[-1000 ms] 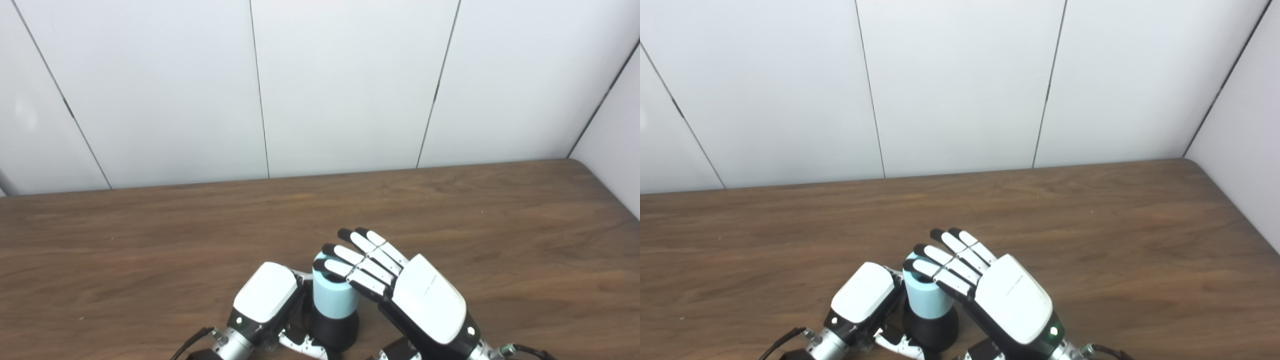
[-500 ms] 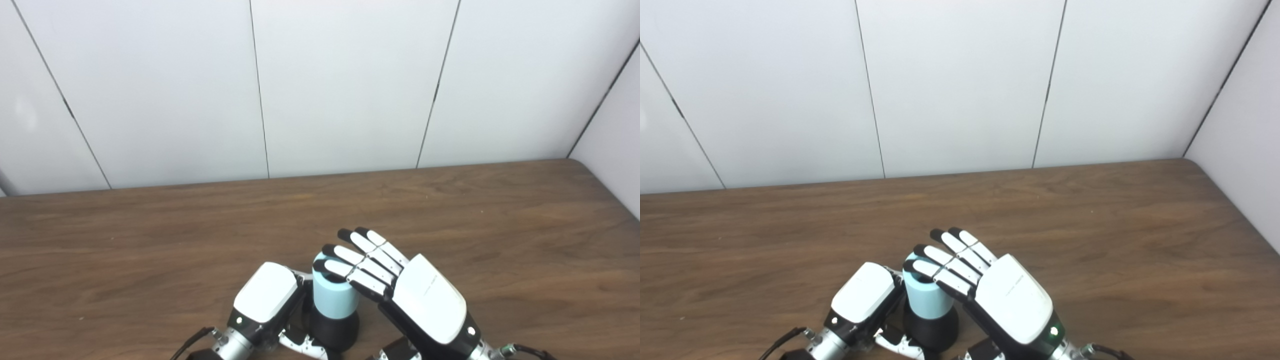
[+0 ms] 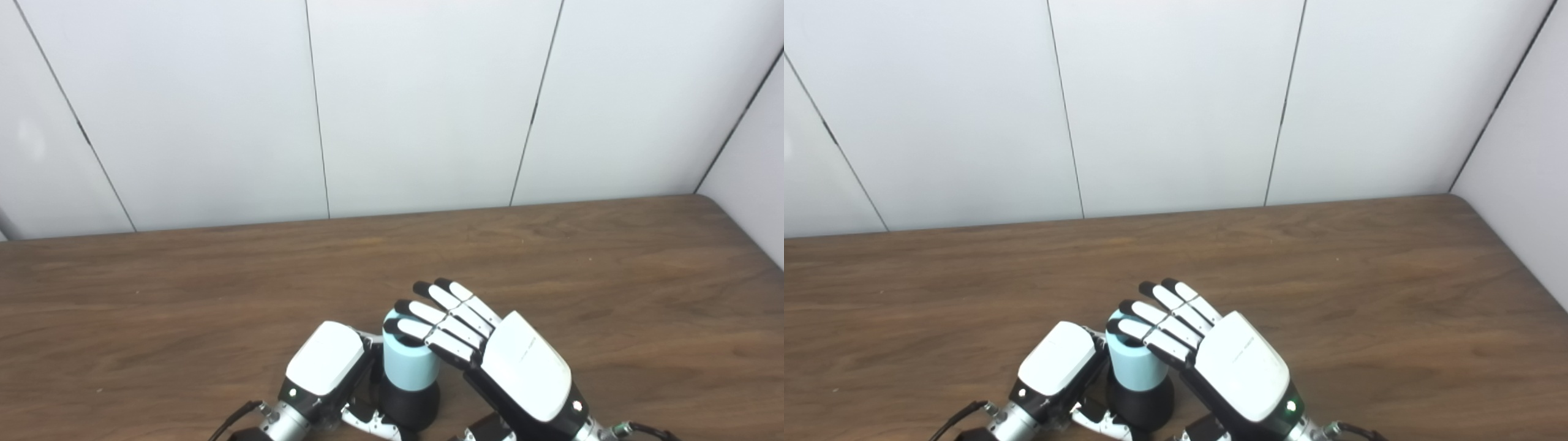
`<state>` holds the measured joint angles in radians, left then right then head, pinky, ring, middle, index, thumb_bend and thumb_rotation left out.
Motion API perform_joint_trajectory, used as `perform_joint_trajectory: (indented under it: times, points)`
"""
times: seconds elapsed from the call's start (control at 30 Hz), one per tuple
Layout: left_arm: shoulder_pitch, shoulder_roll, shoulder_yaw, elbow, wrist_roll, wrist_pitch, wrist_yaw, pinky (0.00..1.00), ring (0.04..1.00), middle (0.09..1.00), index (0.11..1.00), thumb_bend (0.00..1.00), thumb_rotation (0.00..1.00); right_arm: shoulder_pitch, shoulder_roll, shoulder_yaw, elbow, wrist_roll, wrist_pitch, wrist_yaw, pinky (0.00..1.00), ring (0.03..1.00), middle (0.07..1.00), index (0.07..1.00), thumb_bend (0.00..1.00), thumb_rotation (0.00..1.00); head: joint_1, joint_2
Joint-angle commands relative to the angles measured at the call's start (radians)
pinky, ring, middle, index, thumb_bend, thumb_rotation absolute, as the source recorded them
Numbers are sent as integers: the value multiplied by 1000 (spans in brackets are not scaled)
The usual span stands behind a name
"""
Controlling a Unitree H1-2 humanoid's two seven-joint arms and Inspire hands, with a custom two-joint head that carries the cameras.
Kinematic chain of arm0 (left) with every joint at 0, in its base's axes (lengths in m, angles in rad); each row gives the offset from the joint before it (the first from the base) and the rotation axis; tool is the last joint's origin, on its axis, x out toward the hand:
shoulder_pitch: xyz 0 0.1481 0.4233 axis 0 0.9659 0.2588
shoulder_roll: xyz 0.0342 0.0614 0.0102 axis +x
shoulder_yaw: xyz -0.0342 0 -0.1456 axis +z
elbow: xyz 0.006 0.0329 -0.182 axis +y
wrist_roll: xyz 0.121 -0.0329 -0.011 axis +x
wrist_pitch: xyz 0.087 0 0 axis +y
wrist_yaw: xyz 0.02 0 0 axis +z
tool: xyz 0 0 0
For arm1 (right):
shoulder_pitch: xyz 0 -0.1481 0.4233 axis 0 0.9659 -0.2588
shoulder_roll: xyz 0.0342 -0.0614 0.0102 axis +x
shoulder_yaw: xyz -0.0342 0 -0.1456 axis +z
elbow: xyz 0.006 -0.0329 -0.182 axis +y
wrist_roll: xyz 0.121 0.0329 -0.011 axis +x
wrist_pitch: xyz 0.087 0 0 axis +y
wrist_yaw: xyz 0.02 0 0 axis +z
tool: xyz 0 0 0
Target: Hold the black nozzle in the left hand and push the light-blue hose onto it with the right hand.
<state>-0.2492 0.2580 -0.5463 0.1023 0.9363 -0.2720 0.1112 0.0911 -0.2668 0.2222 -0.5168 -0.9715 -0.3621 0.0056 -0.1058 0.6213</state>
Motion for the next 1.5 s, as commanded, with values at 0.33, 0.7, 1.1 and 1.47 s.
perform_joint_trajectory:
  times: [0.33, 0.7, 1.1, 1.47]
  points:
    - [44, 8, -13, 37, -7, 14, -50, 109, 145, 471, 479, 524, 0, 21, -38, 21, 17, -22, -15, 26, 908, 933, 853, 792, 777, 719, 0, 0]
    - [46, 14, -16, 21, -14, 28, -65, 116, 151, 471, 480, 525, 0, 26, -36, 33, 21, -31, -12, 19, 906, 930, 850, 792, 777, 717, 1, 1]
    - [48, 15, -18, 22, -13, 23, -56, 112, 149, 471, 479, 525, 0, 36, -38, 34, 15, -31, -2, 25, 902, 932, 853, 796, 774, 719, 1, 5]
    - [50, 17, -17, 18, -14, 27, -64, 106, 145, 471, 480, 525, 0, 40, -34, 38, 23, -35, -3, 15, 890, 924, 848, 792, 778, 715, 1, 6]
